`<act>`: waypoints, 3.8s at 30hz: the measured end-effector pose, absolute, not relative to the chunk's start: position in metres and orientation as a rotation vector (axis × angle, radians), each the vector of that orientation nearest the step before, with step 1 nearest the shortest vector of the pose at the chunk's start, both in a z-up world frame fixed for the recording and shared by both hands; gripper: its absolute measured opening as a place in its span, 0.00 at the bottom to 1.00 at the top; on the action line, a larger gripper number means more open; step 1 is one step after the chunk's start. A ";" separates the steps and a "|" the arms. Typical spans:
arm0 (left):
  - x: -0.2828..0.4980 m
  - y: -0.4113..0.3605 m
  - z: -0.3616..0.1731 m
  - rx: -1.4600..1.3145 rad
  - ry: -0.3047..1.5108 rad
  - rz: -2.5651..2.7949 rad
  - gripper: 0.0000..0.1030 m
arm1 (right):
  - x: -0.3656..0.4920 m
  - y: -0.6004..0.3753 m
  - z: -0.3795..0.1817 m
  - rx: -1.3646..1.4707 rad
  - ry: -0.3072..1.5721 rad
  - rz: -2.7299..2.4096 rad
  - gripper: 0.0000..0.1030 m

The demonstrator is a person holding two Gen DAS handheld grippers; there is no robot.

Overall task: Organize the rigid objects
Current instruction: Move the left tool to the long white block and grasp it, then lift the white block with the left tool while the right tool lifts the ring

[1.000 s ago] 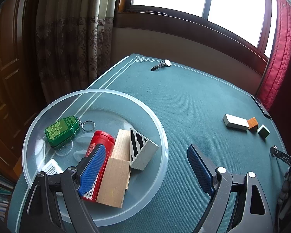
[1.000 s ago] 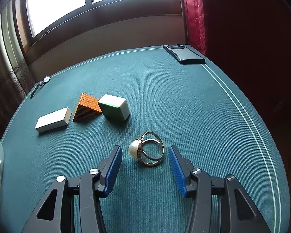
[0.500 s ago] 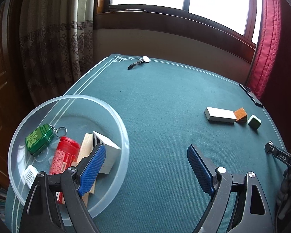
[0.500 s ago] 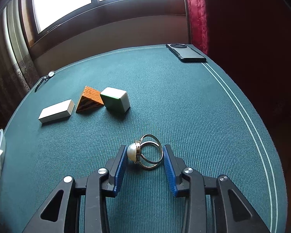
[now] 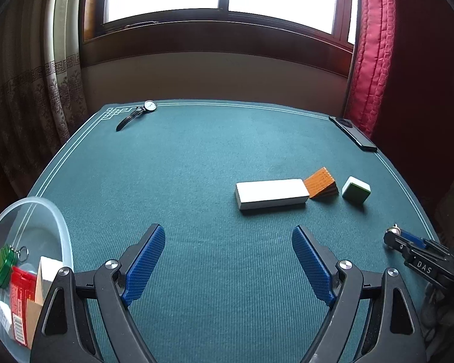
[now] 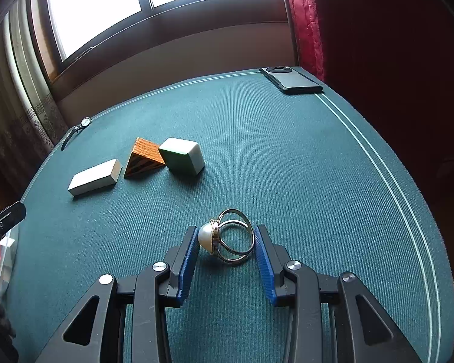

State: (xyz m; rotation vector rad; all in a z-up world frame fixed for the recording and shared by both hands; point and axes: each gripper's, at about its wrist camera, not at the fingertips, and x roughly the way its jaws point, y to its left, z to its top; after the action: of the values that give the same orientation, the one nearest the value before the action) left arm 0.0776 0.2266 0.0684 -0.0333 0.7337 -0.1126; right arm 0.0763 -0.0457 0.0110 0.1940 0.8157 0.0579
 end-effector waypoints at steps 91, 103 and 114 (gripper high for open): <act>0.063 0.215 0.040 0.069 0.724 -0.012 0.92 | 0.076 -0.046 0.010 0.212 0.807 0.064 0.39; 0.038 0.239 0.051 0.062 0.687 0.008 0.92 | 0.078 -0.044 0.010 0.193 0.814 0.054 0.39; 0.015 0.264 0.061 0.035 0.657 0.014 0.92 | 0.075 -0.031 0.011 0.107 0.827 -0.004 0.38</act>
State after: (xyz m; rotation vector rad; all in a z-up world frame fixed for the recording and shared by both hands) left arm 0.0152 0.2637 0.0612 0.0345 0.6569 0.0135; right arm 0.0754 -0.0311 0.0109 0.1066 0.8267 -0.0040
